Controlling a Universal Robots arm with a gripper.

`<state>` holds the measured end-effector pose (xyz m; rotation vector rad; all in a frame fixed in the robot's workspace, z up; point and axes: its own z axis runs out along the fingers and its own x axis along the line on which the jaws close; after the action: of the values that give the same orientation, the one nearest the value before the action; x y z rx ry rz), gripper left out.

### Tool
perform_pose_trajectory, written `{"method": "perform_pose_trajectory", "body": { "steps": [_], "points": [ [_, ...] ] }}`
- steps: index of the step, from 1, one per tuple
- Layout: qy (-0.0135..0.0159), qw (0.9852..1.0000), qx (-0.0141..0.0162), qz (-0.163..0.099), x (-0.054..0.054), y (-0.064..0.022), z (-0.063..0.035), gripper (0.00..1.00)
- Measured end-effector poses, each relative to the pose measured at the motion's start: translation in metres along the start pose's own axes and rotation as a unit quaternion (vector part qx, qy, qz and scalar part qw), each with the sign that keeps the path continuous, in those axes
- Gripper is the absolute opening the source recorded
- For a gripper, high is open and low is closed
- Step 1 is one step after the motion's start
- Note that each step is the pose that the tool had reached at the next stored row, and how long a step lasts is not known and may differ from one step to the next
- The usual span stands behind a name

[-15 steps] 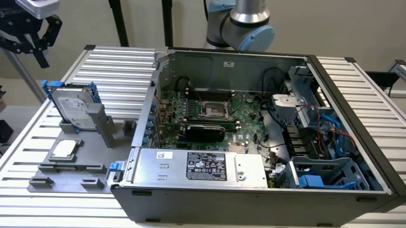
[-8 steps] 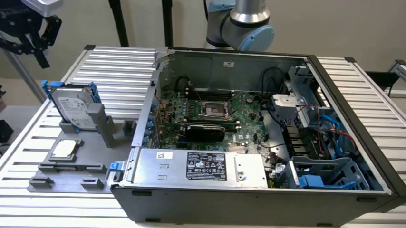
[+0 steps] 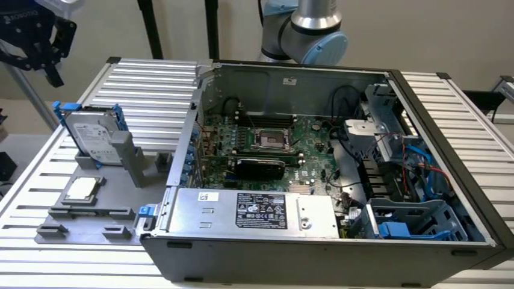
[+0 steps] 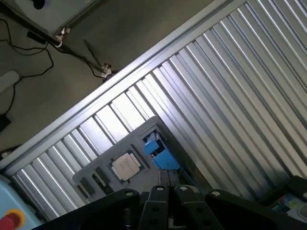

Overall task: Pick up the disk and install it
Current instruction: 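Pick up the disk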

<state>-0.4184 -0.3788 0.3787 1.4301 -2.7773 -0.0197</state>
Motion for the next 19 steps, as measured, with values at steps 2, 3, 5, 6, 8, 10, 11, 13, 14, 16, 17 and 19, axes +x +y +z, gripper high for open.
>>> {"method": "perform_pose_trajectory", "body": {
  "steps": [2,3,5,6,8,10,11,13,14,16,17,19],
  "points": [
    [0.0003,0.9998,0.0002,-0.018,0.0000,0.0000,0.0004,0.11],
    [0.0004,0.9996,0.0003,-0.027,0.0000,0.0000,0.0006,0.11],
    [0.0008,0.9990,0.0005,-0.045,0.0000,0.0000,0.0010,0.11],
    [0.0009,0.9985,0.0006,-0.054,0.0000,0.0000,0.0012,0.11],
    [0.0013,0.9974,0.0008,-0.072,0.0000,0.0000,0.0016,0.11],
    [0.0016,0.9959,0.0010,-0.091,0.0000,0.0000,0.0021,0.11],
    [0.0018,0.9950,0.0011,-0.100,0.0000,0.0000,0.0023,0.11],
    [0.0021,0.9931,0.0013,-0.117,0.0000,0.0000,0.0028,0.11],
    [0.0023,0.9920,0.0014,-0.126,0.0000,-0.0001,0.0030,0.11],
    [0.0026,0.9894,0.0016,-0.145,0.0000,0.0000,0.0035,0.11],
    [0.0028,0.9881,0.0017,-0.154,0.0000,-0.0001,0.0038,0.11],
    [0.0031,0.9852,0.0019,-0.172,0.0000,0.0000,0.0044,0.11]
  ]
}}
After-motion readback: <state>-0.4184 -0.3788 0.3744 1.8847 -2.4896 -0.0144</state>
